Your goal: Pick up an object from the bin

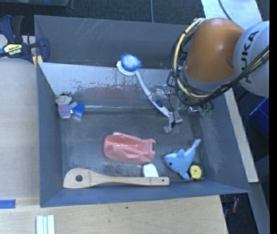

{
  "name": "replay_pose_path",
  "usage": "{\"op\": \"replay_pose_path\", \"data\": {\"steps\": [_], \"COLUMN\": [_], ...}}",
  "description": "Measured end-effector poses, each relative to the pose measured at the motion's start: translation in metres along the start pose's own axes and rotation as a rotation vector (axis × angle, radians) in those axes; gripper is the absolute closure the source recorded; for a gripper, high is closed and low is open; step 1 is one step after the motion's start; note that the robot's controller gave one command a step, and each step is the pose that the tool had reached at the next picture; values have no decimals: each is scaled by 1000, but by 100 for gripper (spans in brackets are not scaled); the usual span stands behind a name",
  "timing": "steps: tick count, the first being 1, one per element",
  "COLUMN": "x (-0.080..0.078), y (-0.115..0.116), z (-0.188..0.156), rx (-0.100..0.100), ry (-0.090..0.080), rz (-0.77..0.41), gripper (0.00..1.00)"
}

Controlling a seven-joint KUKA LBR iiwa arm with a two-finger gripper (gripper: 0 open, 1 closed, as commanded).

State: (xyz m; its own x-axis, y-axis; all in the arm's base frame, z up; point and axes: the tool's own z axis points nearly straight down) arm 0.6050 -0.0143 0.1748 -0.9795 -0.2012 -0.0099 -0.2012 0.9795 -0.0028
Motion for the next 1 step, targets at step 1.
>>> {"op": "replay_pose_path", "data": {"steps": [1], "x": [2], "y": [12], "z": [10], "rx": [-2], "ry": [4], "rz": [-147], "gripper": [0]}}
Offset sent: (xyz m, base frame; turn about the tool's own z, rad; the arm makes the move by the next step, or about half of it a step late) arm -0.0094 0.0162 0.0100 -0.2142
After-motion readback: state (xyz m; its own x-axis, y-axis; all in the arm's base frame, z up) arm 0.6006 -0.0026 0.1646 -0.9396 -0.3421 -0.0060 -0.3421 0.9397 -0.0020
